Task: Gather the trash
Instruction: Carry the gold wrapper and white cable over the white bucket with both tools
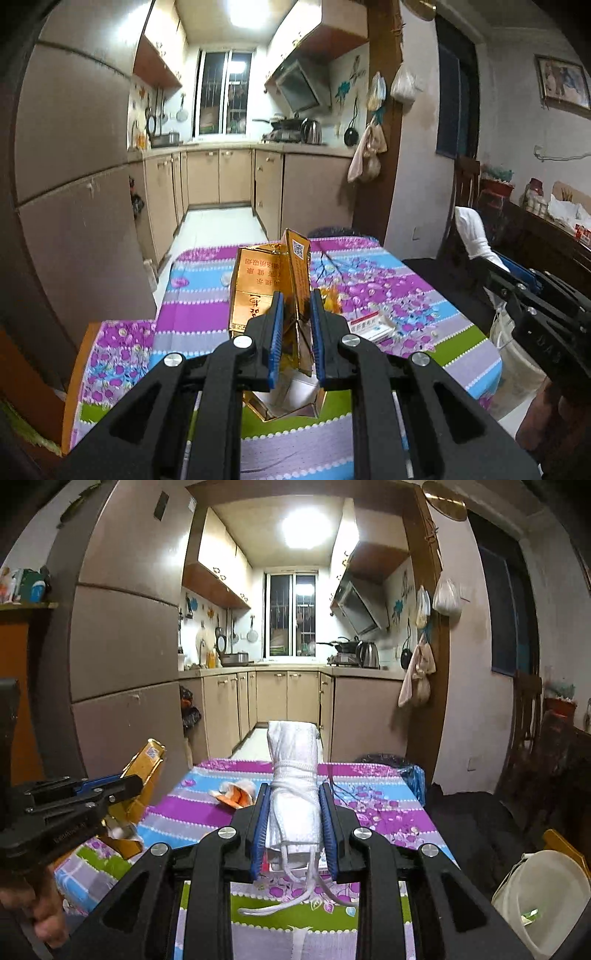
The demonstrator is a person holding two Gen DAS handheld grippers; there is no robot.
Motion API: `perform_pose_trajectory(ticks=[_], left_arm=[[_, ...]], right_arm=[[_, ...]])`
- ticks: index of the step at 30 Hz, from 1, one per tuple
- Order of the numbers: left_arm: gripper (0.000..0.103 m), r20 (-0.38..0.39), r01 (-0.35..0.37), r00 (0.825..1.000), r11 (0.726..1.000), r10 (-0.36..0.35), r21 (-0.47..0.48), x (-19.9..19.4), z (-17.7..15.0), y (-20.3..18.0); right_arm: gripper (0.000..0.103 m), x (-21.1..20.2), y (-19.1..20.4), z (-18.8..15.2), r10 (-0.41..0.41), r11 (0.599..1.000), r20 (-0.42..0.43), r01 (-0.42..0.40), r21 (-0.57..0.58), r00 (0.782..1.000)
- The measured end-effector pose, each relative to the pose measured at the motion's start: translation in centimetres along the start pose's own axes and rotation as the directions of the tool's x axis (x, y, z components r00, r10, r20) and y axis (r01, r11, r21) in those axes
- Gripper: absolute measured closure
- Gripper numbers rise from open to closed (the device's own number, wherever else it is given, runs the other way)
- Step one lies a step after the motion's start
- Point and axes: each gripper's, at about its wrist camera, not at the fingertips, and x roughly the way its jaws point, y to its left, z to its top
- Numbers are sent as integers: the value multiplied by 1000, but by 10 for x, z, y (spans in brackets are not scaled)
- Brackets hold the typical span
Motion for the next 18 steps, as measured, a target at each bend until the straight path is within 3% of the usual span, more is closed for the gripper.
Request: perform_pose_trajectory(ticks=[10, 18], left_arm=[[90, 11, 31, 999, 999, -31, 15, -2, 11, -22], [90, 6, 160, 987, 986, -161, 51, 12, 32, -78]], right_arm=[[76, -31, -20, 6, -43, 999, 3, 43, 21, 999], [76, -57, -69, 14, -157, 986, -17, 157, 60, 988]])
